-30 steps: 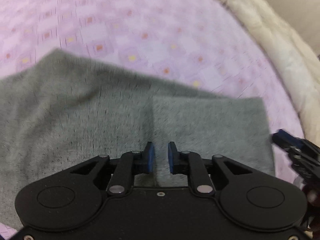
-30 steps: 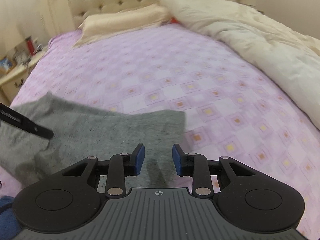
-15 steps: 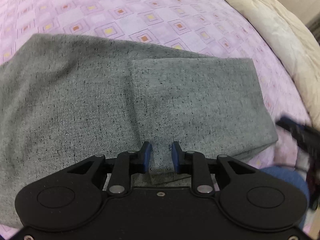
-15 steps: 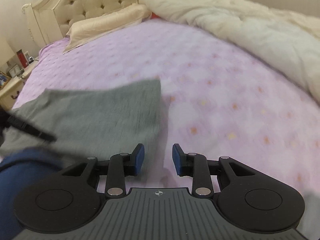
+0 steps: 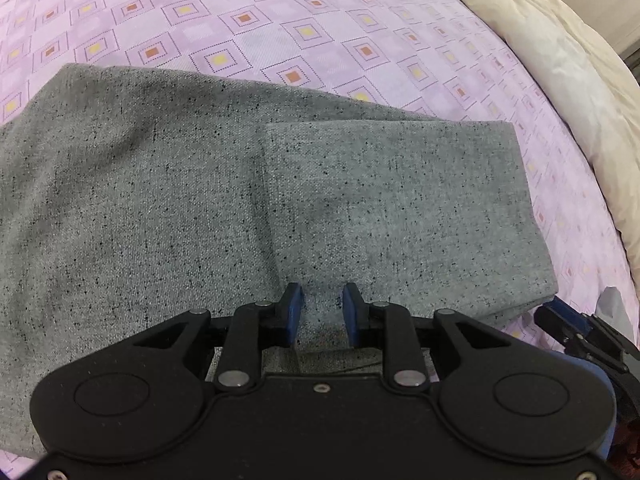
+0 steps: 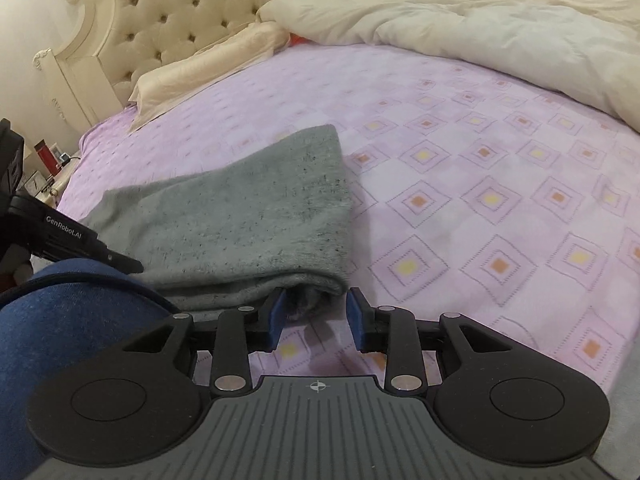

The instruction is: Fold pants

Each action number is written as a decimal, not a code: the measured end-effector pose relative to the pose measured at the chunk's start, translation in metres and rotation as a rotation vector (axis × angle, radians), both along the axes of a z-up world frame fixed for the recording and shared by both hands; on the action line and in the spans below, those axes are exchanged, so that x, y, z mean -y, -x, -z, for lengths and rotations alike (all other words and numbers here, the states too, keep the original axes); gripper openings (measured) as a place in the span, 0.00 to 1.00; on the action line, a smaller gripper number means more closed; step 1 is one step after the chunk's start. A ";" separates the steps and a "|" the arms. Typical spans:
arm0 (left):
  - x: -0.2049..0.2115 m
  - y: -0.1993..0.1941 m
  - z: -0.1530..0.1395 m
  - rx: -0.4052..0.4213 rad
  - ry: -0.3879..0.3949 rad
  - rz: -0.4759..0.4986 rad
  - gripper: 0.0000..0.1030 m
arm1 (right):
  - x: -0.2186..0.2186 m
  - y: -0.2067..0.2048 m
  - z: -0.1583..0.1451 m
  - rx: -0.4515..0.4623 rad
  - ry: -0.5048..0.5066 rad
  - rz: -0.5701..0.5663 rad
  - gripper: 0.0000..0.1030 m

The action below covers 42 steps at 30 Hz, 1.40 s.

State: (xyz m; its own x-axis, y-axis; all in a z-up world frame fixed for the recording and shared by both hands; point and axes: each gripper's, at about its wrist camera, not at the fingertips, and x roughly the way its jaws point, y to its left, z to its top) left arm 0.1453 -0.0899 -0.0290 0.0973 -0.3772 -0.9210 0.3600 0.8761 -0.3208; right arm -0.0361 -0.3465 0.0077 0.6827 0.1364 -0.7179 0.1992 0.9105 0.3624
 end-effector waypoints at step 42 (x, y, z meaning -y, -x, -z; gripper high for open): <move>-0.019 0.014 -0.015 0.100 0.026 -0.058 0.26 | -0.021 -0.053 -0.059 -0.017 0.269 -0.063 0.28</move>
